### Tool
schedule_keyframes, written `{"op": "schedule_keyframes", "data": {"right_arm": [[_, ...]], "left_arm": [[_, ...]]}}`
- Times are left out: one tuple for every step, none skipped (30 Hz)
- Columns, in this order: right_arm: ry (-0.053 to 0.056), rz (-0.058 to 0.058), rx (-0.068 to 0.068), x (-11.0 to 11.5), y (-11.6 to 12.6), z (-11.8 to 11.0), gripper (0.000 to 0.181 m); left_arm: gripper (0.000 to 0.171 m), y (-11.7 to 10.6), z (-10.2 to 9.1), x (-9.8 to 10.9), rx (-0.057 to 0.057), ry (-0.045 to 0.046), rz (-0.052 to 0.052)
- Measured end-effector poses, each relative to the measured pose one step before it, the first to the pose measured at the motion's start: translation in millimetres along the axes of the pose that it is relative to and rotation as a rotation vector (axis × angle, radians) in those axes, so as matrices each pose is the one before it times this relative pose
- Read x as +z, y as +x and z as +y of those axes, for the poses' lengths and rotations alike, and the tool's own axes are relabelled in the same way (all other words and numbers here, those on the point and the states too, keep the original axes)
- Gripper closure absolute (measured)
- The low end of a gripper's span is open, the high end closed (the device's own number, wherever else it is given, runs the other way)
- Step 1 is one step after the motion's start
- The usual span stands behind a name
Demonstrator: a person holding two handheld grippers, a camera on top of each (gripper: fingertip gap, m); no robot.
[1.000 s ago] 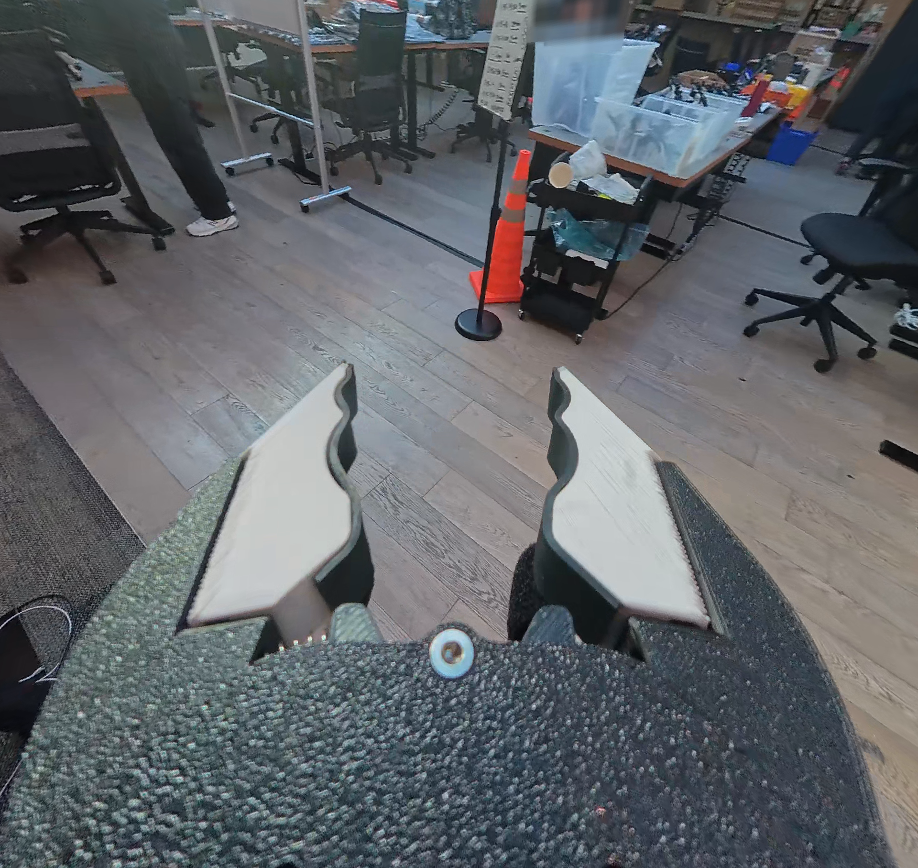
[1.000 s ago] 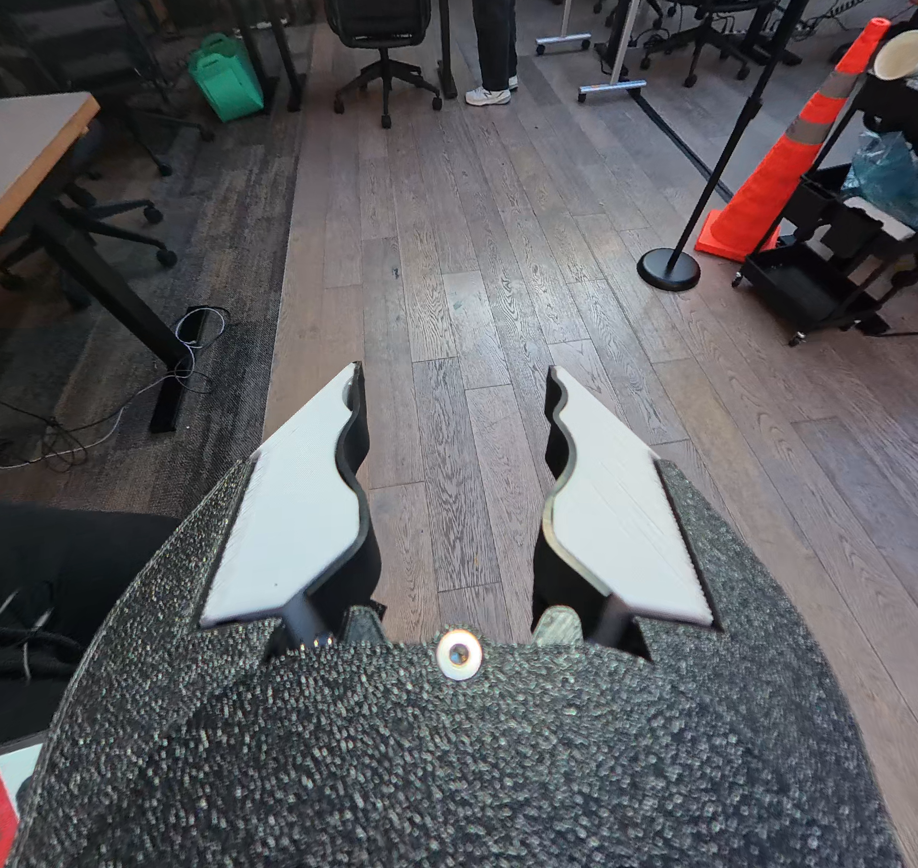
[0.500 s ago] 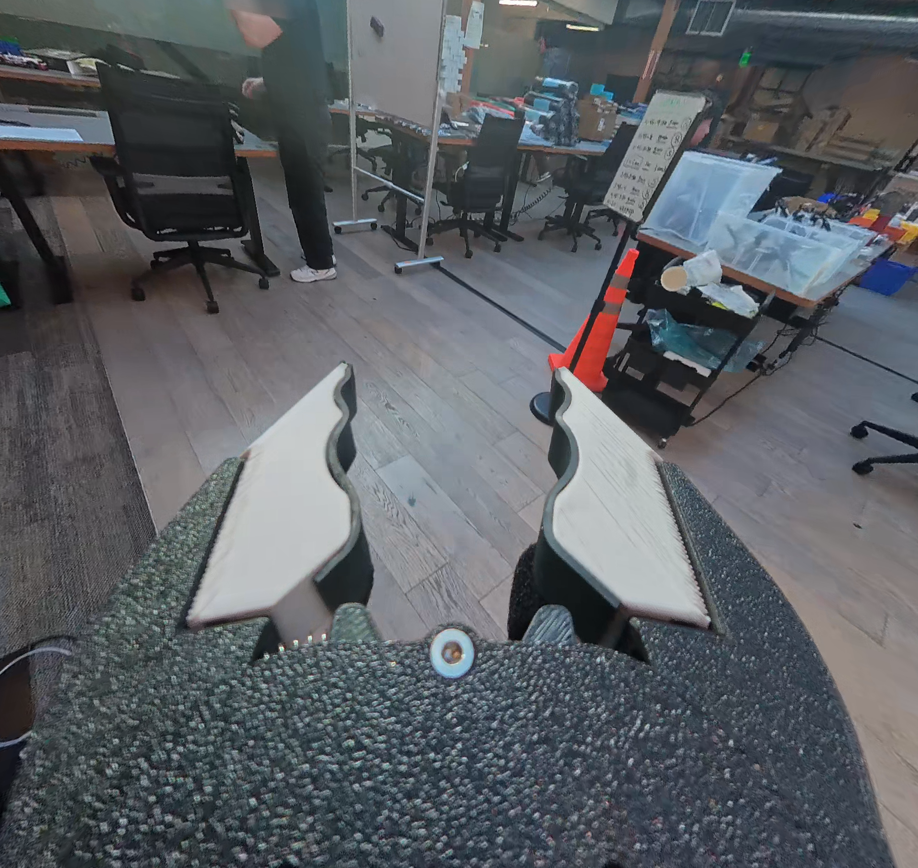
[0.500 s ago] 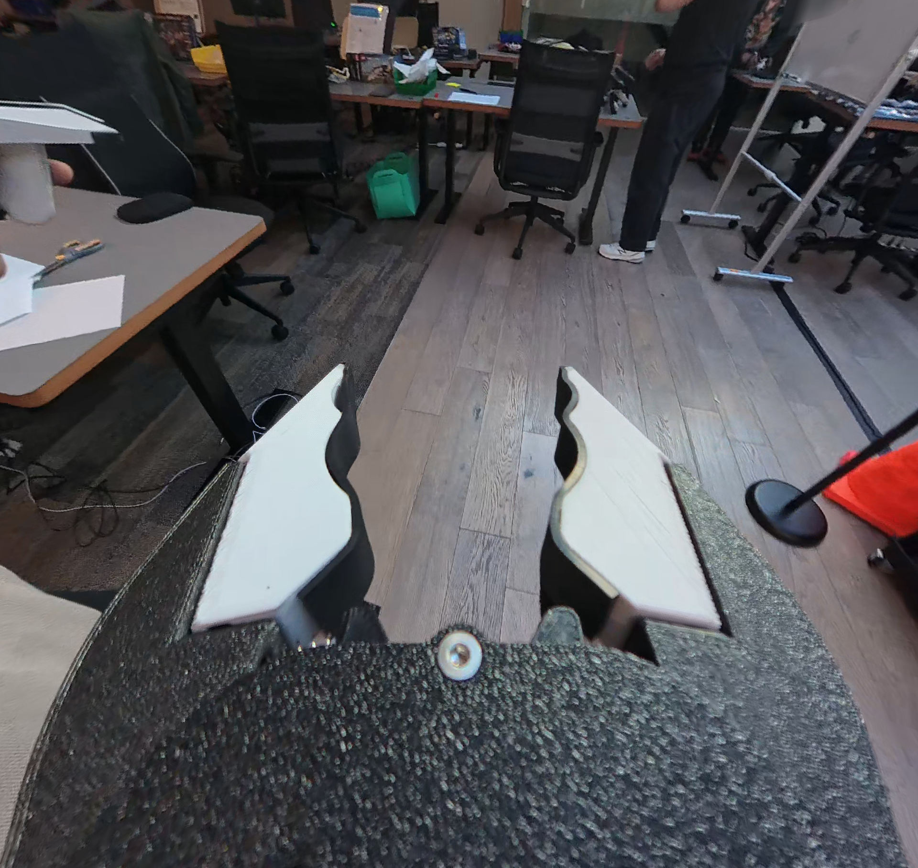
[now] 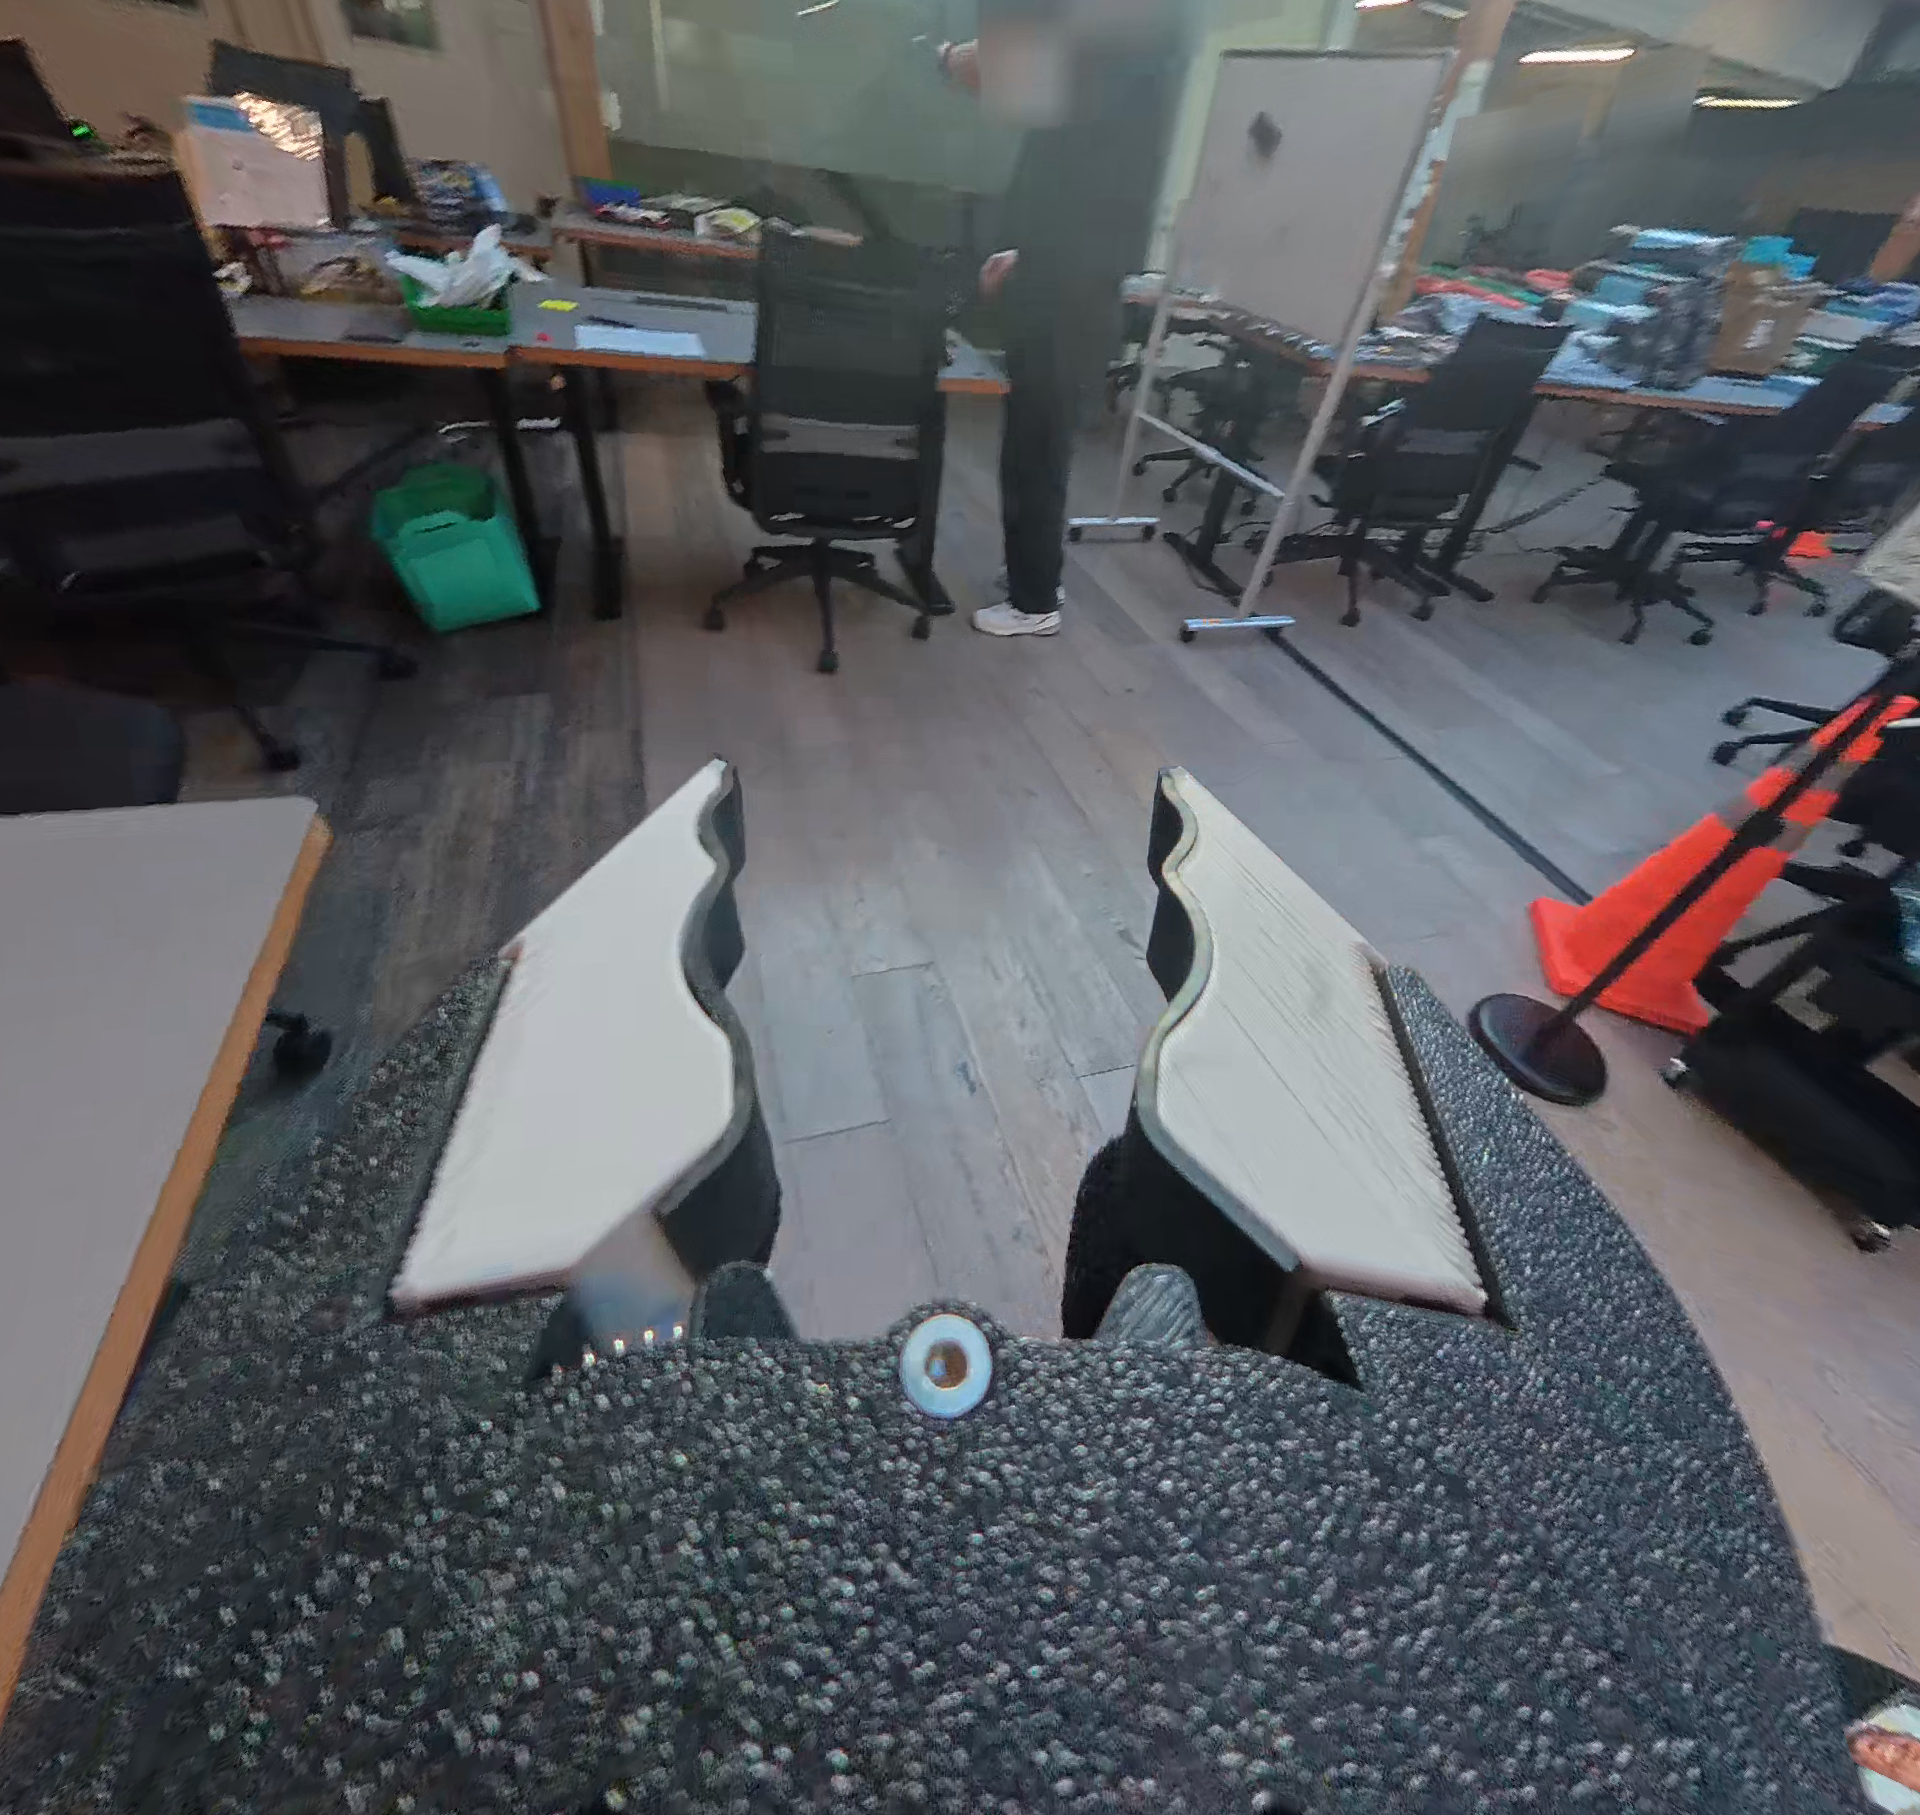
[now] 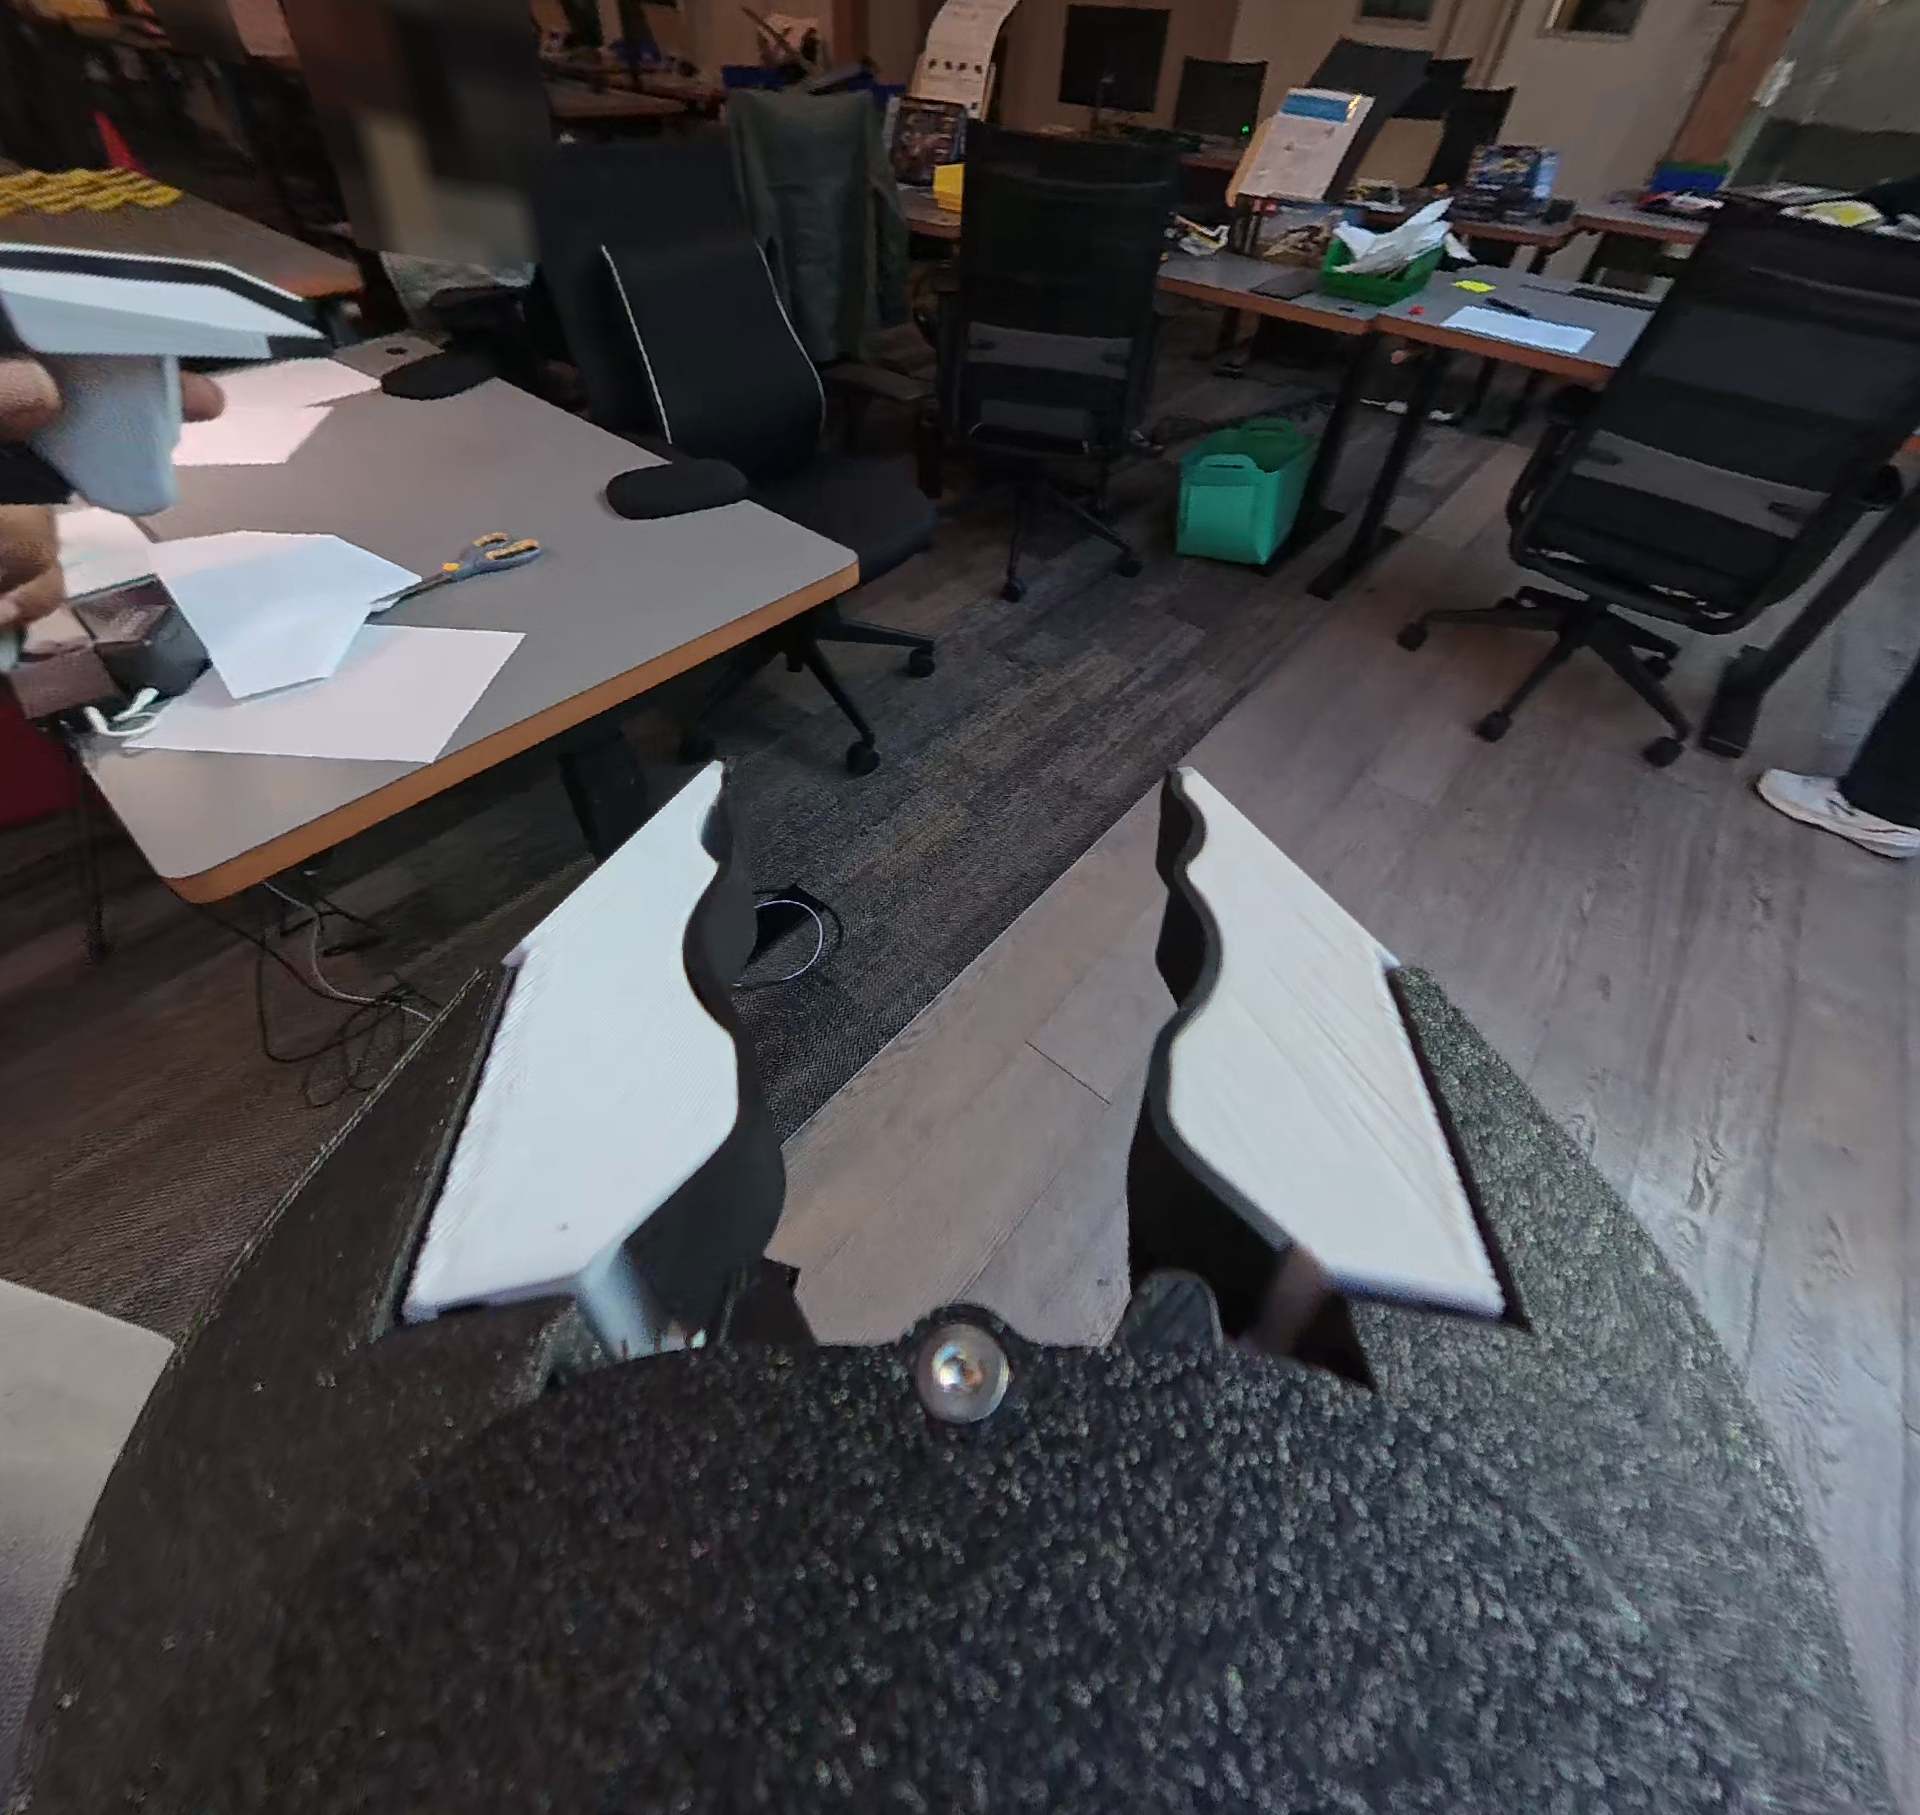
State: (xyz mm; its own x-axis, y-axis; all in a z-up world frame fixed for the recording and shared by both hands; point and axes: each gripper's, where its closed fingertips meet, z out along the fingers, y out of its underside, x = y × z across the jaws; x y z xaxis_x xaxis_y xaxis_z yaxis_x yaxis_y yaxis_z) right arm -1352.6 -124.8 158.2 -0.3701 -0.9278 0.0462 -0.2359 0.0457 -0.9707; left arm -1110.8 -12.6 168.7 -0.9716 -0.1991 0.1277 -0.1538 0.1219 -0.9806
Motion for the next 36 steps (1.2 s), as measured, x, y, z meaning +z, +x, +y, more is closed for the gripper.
{"op": "schedule_keyframes", "data": {"right_arm": [[-0.0059,-0.0310,0.0028,18.60,12.96,0.72,0.101],[-0.0041,-0.0317,0.0001,17.85,14.25,-0.51,0.098],[0.0000,-0.0290,-0.0050,16.84,15.85,-1.79,0.095],[0.0033,-0.0312,-0.0113,16.00,16.61,-2.11,0.094],[0.0008,-0.0287,-0.0161,15.45,17.85,-1.43,0.094],[-0.0075,-0.0278,-0.0224,15.01,18.39,-1.05,0.094],[-0.0186,-0.0358,-0.0244,14.11,17.00,-1.61,0.093],[-0.0117,-0.0440,-0.0230,12.10,15.58,-4.63,0.094],[0.0033,-0.0452,-0.0196,10.53,15.03,-6.70,0.095],[0.0029,-0.0499,-0.0146,10.45,14.38,-5.34,0.097],[-0.0029,-0.0506,-0.0113,10.97,14.10,-3.28,0.097],[-0.0051,-0.0506,-0.0120,11.46,13.43,-2.26,0.097],[-0.0054,-0.0481,-0.0144,11.69,13.08,-2.23,0.098],[-0.0058,-0.0441,-0.0148,11.65,12.51,-3.34,0.098],[-0.0007,-0.0384,-0.0137,11.53,12.09,-5.37,0.098],[0.0074,-0.0312,-0.0109,11.64,12.03,-7.20,0.098],[0.0133,-0.0282,-0.0040,12.54,11.67,-7.21,0.099],[0.0137,-0.0265,0.0049,13.99,11.62,-5.87,0.100],[0.0115,-0.0272,0.0121,15.66,11.04,-3.97,0.101],[0.0101,-0.0267,0.0135,16.84,11.05,-2.66,0.101],[0.0079,-0.0220,0.0100,17.34,11.74,-1.98,0.101],[0.0050,-0.0191,0.0050,17.52,12.30,-1.89,0.101],[0.0023,-0.0148,-0.0005,17.18,13.40,-2.15,0.101],[0.0014,-0.0056,-0.0062,16.66,15.41,-2.73,0.101],[-0.0013,0.0022,-0.0071,16.22,17.21,-2.72,0.101],[-0.0052,0.0051,-0.0037,16.31,18.42,-2.38,0.101],[-0.0106,0.0038,0.0000,16.81,19.25,-2.60,0.101],[-0.0162,0.0005,0.0028,17.25,19.45,-4.03,0.101],[-0.0187,-0.0064,0.0054,17.03,18.76,-7.50,0.100],[-0.0013,-0.0084,-0.0038,16.18,18.41,-12.62,0.099],[0.0131,-0.0083,-0.0170,16.38,18.82,-14.70,0.099],[0.0075,-0.0149,-0.0238,17.96,18.54,-12.22,0.099],[-0.0028,-0.0185,-0.0226,19.49,18.67,-9.06,0.099],[-0.0021,-0.0192,-0.0164,20.27,18.63,-7.86,0.100],[0.0062,-0.0230,-0.0067,20.56,17.62,-8.06,0.100],[0.0124,-0.0304,0.0054,21.17,15.65,-8.09,0.100]], "left_arm": [[0.094,-14.30,6.14,1.78,-0.0072,-0.01665,-0.0554],[0.094,-12.83,5.28,3.72,-0.0046,-0.01541,-0.0552],[0.095,-11.30,4.81,4.61,-0.0024,-0.01454,-0.0547],[0.094,-9.53,3.23,6.44,-0.0011,-0.01093,-0.0522],[0.094,-7.44,1.14,8.42,-0.0042,-0.00699,-0.0513],[0.094,-4.78,-1.54,9.51,-0.0146,-0.00598,-0.0505],[0.094,-2.36,-5.11,10.43,-0.0298,0.00113,-0.0482],[0.093,-0.86,-8.91,9.69,-0.0401,0.01370,-0.0445],[0.093,0.92,-11.14,8.93,-0.0382,0.02636,-0.0389],[0.090,1.76,-10.69,8.86,-0.0258,0.03153,-0.0355],[0.093,1.62,-8.28,9.12,-0.0121,0.02695,-0.0363],[0.093,1.66,-5.18,9.53,-0.0074,0.01959,-0.0369],[0.092,0.86,-1.97,9.02,-0.0115,0.01237,-0.0335],[0.092,0.67,0.02,8.58,-0.0157,0.00495,-0.0276],[0.092,0.61,0.78,8.37,-0.0136,-0.00035,-0.0242],[0.091,0.09,0.54,8.34,-0.0066,-0.00197,-0.0240],[0.091,-0.68,-0.15,8.96,0.0007,0.00042,-0.0262],[0.091,-1.76,-0.34,10.18,0.0044,0.00263,-0.0281],[0.091,-2.34,0.31,11.82,0.0036,0.00162,-0.0279],[0.091,-2.41,1.09,13.58,0.0005,0.00196,-0.0258],[0.091,-2.24,2.06,16.04,-0.0032,0.00211,-0.0214],[0.091,-1.67,3.09,18.97,-0.0050,-0.00009,-0.0159],[0.091,-1.04,3.76,22.32,-0.0043,-0.00179,-0.0099],[0.091,-0.38,3.71,25.55,-0.0047,-0.00286,-0.0039],[0.091,0.67,2.88,28.72,-0.0072,-0.00377,0.0039],[0.091,1.67,0.61,30.78,-0.0086,-0.00088,0.0106],[0.091,1.81,-1.99,32.29,-0.0059,0.00616,0.0121],[0.091,1.28,-3.73,34.19,-0.0064,0.00509,0.0104],[0.091,1.95,-6.16,35.14,-0.0137,-0.00383,0.0155],[0.091,2.88,-11.41,33.99,-0.0190,0.00231,0.0199],[0.091,3.20,-17.07,31.42,-0.0188,0.02138,0.0202],[0.092,3.89,-18.85,29.18,-0.0151,0.02722,0.0233],[0.092,3.78,-18.04,27.26,-0.0090,0.02016,0.0246],[0.092,2.44,-17.98,24.29,0.0007,0.01920,0.0192],[0.092,0.29,-17.92,20.66,0.0109,0.02291,0.0098],[0.092,-2.06,-15.84,17.80,0.0203,0.01951,0.0012]]}}
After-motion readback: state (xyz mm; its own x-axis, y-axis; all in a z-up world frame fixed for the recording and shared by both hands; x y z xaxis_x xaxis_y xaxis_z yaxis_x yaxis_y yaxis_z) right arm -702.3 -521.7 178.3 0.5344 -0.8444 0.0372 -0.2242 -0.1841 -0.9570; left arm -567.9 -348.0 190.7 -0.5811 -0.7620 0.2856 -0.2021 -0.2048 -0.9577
